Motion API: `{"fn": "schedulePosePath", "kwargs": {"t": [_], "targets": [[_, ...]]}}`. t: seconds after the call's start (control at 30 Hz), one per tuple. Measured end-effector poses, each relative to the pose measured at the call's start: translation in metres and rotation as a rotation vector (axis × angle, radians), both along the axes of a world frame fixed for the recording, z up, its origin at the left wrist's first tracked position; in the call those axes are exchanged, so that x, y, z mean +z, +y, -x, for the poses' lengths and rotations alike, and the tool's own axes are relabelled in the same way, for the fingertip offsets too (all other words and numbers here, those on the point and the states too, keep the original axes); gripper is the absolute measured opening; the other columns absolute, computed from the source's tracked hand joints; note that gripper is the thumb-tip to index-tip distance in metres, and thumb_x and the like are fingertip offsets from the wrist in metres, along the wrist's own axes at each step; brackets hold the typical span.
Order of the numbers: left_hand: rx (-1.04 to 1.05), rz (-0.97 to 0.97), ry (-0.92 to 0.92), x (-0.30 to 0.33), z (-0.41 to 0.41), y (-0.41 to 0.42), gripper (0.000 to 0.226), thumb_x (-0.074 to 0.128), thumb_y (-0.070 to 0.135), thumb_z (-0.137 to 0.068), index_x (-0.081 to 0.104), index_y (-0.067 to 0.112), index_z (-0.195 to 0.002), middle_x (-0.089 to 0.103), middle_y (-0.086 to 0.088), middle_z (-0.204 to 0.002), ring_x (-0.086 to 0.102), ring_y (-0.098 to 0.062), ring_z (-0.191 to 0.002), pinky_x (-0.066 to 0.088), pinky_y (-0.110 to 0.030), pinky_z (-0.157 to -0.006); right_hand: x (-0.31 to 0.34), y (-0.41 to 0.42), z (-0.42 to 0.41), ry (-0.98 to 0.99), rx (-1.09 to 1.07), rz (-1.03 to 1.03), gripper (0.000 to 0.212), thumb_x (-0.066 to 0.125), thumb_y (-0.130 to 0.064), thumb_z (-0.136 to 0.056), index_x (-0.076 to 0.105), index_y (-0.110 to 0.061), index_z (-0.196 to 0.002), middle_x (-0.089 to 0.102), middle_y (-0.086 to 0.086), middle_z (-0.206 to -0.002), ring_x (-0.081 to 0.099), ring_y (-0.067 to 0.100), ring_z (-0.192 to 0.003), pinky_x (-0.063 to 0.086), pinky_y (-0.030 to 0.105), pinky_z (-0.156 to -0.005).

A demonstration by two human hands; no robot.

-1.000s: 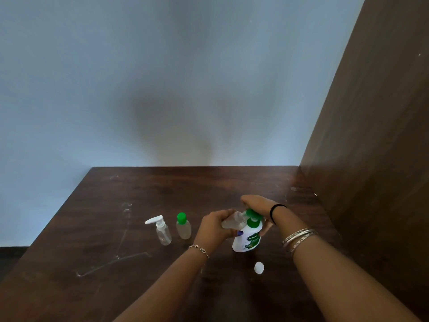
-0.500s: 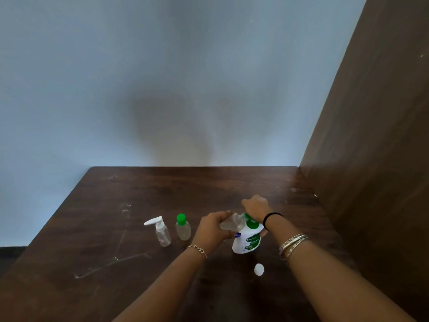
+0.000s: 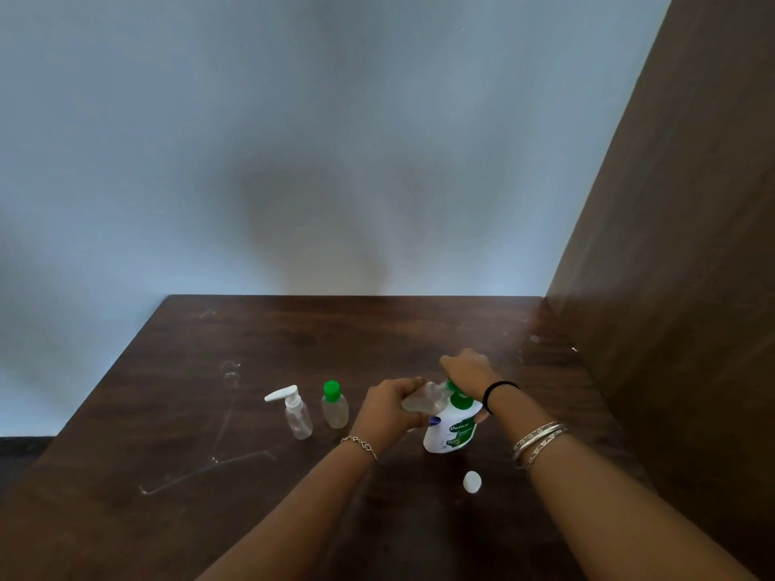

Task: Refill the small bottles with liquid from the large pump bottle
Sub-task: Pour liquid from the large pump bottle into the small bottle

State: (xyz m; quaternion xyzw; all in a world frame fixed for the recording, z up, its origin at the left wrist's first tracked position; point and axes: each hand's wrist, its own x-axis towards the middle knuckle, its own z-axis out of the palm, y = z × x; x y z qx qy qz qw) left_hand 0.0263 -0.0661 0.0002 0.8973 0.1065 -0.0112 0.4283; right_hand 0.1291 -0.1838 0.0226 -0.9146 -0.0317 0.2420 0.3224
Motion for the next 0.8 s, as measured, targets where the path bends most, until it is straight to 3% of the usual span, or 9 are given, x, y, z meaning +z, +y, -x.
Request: {"fn": "schedulePosePath", "kwargs": {"t": [0.07, 0.17, 0.37, 0.53, 0.63, 0.8], "targets": [[0.000, 0.012, -0.002, 0.000, 0.000, 0.000, 0.065, 0.078, 0.024, -0.069, 0.052, 0.016, -0.127, 0.062, -0.002, -0.124, 0.055, -0.008, -0.113, 0.033, -0.006, -0.082, 0.006, -0.001, 0.000, 0.078, 0.028, -0.015, 0.027, 0.043, -0.033, -0.089, 0.054, -0.009, -0.086, 0.054, 0.014, -0.094, 0.059, 0.036, -0.090, 0.055, 0.041, -0.065], [-0.001, 0.016, -0.007, -0.001, 0.000, 0.000, 0.065, 0.078, 0.025, -0.068, 0.053, 0.016, -0.127, 0.062, -0.002, -0.123, 0.055, -0.009, -0.114, 0.035, -0.010, -0.086, 0.006, -0.001, 0.000, 0.059, 0.064, 0.002, 0.025, 0.042, -0.030, -0.088, 0.052, -0.011, -0.076, 0.056, 0.015, -0.092, 0.057, 0.032, -0.084, 0.050, 0.038, -0.072], [0.003, 0.012, -0.005, -0.001, 0.000, 0.000, 0.065, 0.079, 0.024, -0.067, 0.053, 0.016, -0.127, 0.061, -0.003, -0.124, 0.055, -0.011, -0.116, 0.039, -0.019, -0.094, -0.003, 0.003, 0.001, -0.046, 0.016, 0.002, 0.025, 0.044, -0.023, -0.086, 0.060, -0.004, -0.086, 0.065, 0.022, -0.104, 0.058, 0.032, -0.091, 0.047, 0.036, -0.079], [-0.005, 0.021, -0.013, 0.001, 0.000, -0.002, 0.066, 0.078, 0.024, -0.068, 0.052, 0.015, -0.128, 0.060, -0.003, -0.126, 0.054, -0.011, -0.116, 0.037, -0.014, -0.091, 0.009, -0.003, 0.002, 0.087, 0.014, -0.023, 0.034, 0.044, -0.027, -0.086, 0.061, -0.002, -0.103, 0.056, 0.017, -0.098, 0.059, 0.038, -0.089, 0.057, 0.044, -0.065], [-0.001, 0.020, -0.013, 0.002, 0.000, -0.003, 0.066, 0.077, 0.023, -0.068, 0.051, 0.015, -0.128, 0.060, -0.003, -0.127, 0.053, -0.011, -0.118, 0.036, -0.015, -0.092, 0.004, 0.000, 0.003, 0.004, 0.005, -0.029, 0.028, 0.044, -0.024, -0.086, 0.061, -0.002, -0.090, 0.062, 0.018, -0.099, 0.058, 0.033, -0.089, 0.049, 0.038, -0.074], [0.014, -0.003, -0.023, 0.000, 0.001, -0.002, 0.065, 0.077, 0.023, -0.068, 0.052, 0.016, -0.128, 0.060, -0.002, -0.126, 0.054, -0.011, -0.117, 0.035, -0.013, -0.090, -0.007, 0.003, -0.002, -0.052, 0.028, 0.023, 0.027, 0.044, -0.027, -0.085, 0.055, -0.006, -0.072, 0.063, 0.016, -0.092, 0.058, 0.030, -0.086, 0.044, 0.033, -0.073]]}}
